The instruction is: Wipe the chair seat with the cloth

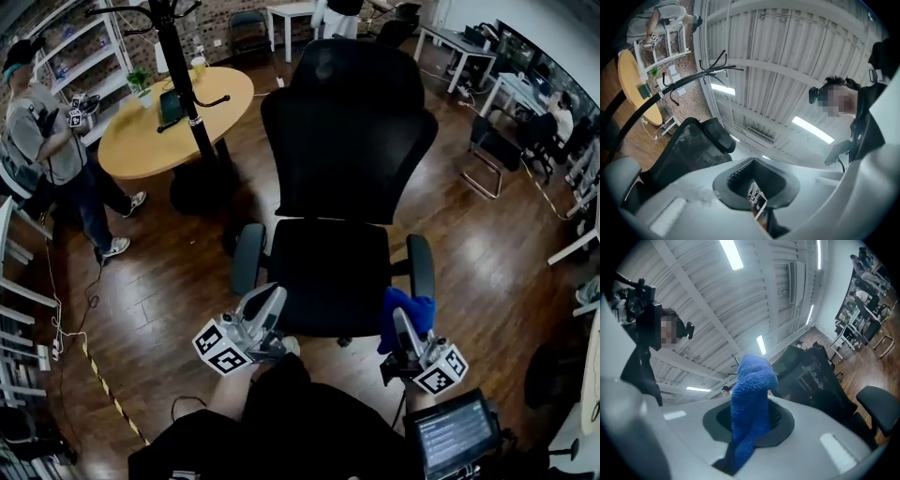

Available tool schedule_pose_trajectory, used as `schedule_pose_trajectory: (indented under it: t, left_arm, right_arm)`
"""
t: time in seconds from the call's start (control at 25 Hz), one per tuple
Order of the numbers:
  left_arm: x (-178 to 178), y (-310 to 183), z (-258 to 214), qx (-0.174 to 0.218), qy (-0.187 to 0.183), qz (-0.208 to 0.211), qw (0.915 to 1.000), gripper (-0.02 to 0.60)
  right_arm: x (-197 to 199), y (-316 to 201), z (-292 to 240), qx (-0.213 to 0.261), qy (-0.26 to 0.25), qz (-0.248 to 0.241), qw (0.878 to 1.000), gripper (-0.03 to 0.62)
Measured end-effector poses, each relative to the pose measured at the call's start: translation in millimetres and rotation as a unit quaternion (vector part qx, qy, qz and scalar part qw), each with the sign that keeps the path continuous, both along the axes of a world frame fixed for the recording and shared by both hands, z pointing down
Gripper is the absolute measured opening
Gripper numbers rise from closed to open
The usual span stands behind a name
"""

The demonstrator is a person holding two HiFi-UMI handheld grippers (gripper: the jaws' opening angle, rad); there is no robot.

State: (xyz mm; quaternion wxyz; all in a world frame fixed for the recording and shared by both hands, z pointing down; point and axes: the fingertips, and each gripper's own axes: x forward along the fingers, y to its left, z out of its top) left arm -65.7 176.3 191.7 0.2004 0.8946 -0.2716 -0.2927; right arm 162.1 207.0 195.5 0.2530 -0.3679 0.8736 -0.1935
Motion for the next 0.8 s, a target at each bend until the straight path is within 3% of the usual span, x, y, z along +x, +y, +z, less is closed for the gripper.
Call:
schedule_pose_trajectory:
  t: [0.24, 0.48, 0.68, 0.8]
  left_arm:
    - [-13, -83, -8, -0.004, -0.004, 0.034, 0.9994, -0.009]
    - [-19, -118, -5, -0.034, 0.011, 0.018, 0.9992, -0.009]
    - [-19, -142, 15, -0.058, -0.001, -0.009, 0.9983, -0.009]
    - [-27, -160, 45, -0.086, 0.000, -0.029, 0.9958, -0.009]
  right_arm:
    - [-19, -72, -13, -0.008, 0.018, 0.033, 0.999, 0.048]
    - [-23, -111, -3, -0.037, 0.041, 0.037, 0.998, 0.048]
    - [-48, -178, 47, -0.071, 0.079, 0.009, 0.994, 0.048]
    - [-69, -234, 109, -0.111, 0.113, -0.015, 0.987, 0.048]
